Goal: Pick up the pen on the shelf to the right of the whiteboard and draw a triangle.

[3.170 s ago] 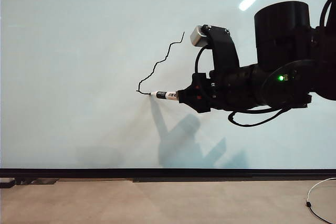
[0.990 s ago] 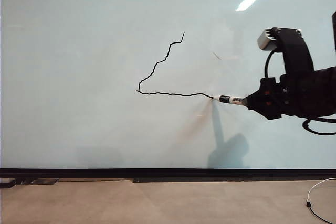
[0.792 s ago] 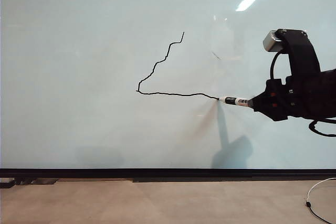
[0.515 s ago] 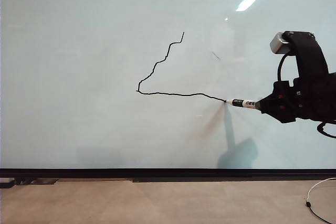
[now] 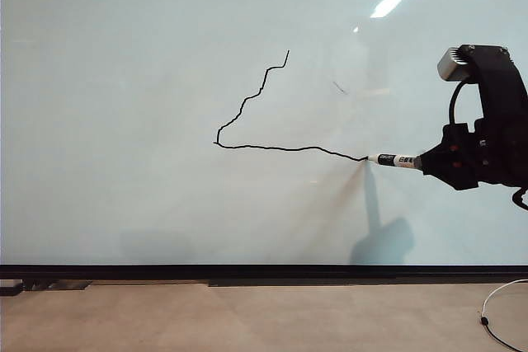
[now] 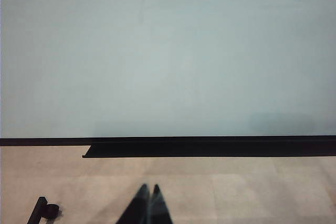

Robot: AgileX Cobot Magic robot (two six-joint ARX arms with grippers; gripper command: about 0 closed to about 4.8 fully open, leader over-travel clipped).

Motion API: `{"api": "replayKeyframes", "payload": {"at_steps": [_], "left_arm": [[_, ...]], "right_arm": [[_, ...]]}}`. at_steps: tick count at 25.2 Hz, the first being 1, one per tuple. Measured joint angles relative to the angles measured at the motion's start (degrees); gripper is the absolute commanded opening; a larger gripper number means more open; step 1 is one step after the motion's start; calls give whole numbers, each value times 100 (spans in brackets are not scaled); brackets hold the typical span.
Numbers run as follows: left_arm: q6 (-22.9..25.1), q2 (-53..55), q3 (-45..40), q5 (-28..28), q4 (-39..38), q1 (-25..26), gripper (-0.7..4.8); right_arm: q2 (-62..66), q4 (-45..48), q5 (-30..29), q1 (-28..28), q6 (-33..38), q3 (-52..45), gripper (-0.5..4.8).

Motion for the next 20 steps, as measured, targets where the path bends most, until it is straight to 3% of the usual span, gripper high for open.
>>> {"api": "replayKeyframes", "payload": {"at_steps": [20], "left_arm": [[0, 0, 2, -2, 0, 2, -5]], "right_arm": [[-4, 33, 15, -55, -50, -59, -3]]}}
